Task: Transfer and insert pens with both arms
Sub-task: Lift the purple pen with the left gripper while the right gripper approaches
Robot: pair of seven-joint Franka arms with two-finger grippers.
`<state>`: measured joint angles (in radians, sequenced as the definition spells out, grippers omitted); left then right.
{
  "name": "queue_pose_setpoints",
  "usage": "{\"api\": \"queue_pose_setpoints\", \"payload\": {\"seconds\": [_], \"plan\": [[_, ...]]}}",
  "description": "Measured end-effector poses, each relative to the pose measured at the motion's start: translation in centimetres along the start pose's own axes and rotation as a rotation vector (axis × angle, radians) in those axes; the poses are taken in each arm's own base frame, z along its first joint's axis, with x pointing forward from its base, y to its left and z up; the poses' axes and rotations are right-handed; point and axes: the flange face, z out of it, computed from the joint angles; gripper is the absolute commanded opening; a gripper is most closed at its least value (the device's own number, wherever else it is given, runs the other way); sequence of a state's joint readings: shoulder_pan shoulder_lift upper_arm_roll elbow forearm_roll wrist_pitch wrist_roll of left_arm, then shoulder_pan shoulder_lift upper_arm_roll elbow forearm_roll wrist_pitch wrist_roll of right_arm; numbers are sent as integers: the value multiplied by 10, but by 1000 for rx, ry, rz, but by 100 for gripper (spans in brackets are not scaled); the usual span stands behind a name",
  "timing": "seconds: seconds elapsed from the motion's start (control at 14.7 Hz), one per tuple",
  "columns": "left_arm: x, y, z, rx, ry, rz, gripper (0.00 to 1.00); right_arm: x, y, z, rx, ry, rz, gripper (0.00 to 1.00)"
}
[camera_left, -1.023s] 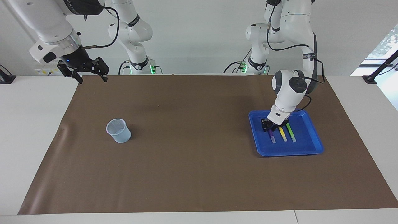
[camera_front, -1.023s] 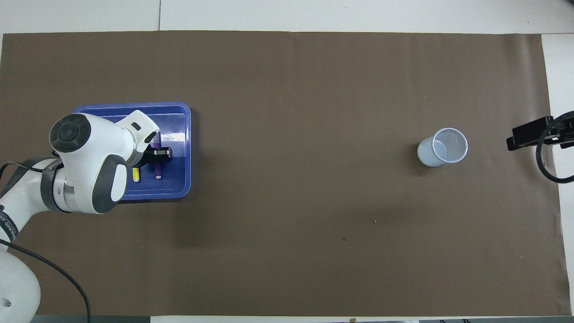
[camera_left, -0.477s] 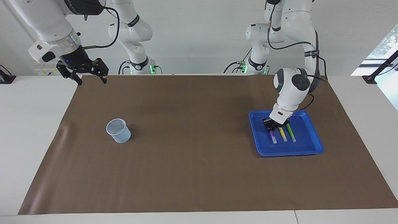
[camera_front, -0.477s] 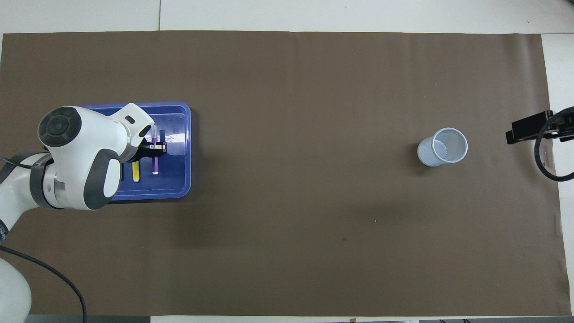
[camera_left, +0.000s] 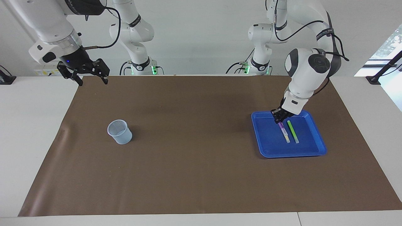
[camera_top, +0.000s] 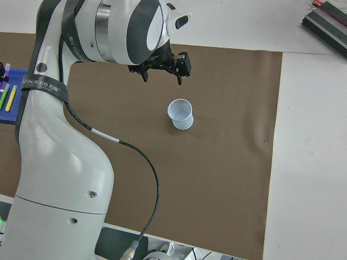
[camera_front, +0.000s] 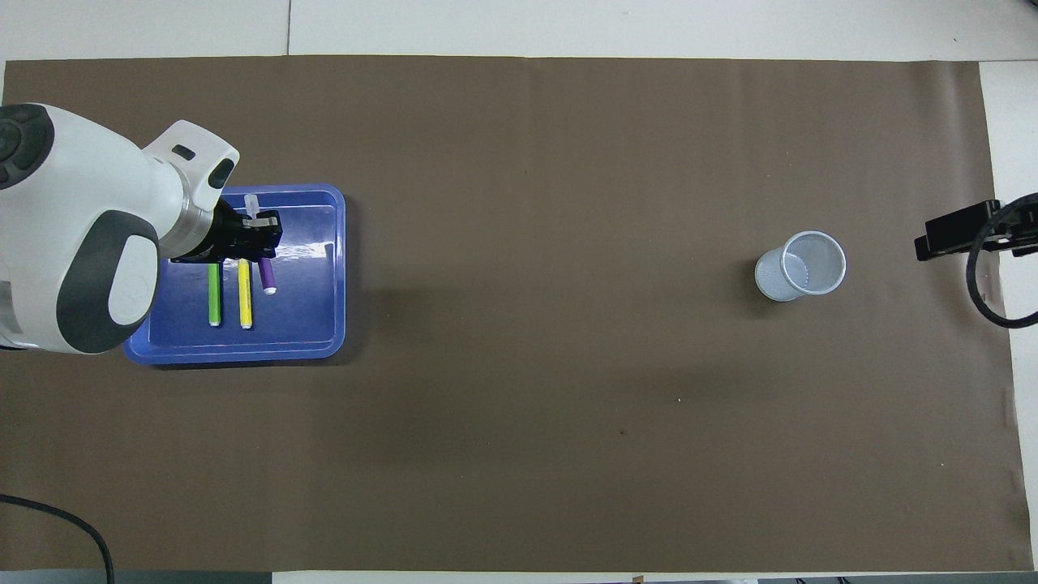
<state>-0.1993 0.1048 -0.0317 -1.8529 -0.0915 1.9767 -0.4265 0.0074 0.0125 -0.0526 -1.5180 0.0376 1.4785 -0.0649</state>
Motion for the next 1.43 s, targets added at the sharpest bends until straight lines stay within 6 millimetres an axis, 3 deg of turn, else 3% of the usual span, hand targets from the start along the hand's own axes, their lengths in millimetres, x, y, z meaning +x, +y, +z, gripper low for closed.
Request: {"api": "queue_pose_setpoints", "payload": {"seconds": [0.2,0.41,0.75,1.02,1.23,1.43], "plan": [[-7,37,-36,-105,-20,-200,0,-1,-13,8,60,-14,-15,100],[-22,84,-54,-191,-69,-442,0,-3,-29,22,281,-9,23,100],[-60,161,-53,-266,-123,-729,0,-22,-34,63,593,22,192,100],[-85,201,-54,-325,-124,-854,0,-26,-51,78,788,-16,411,100],[-104,224,-57,-364,-132,-924,0,-21,-76,102,951,-38,499,100],[-127,251,-60,-425,-142,-985,0,-13,-115,122,987,-10,594,100]]}}
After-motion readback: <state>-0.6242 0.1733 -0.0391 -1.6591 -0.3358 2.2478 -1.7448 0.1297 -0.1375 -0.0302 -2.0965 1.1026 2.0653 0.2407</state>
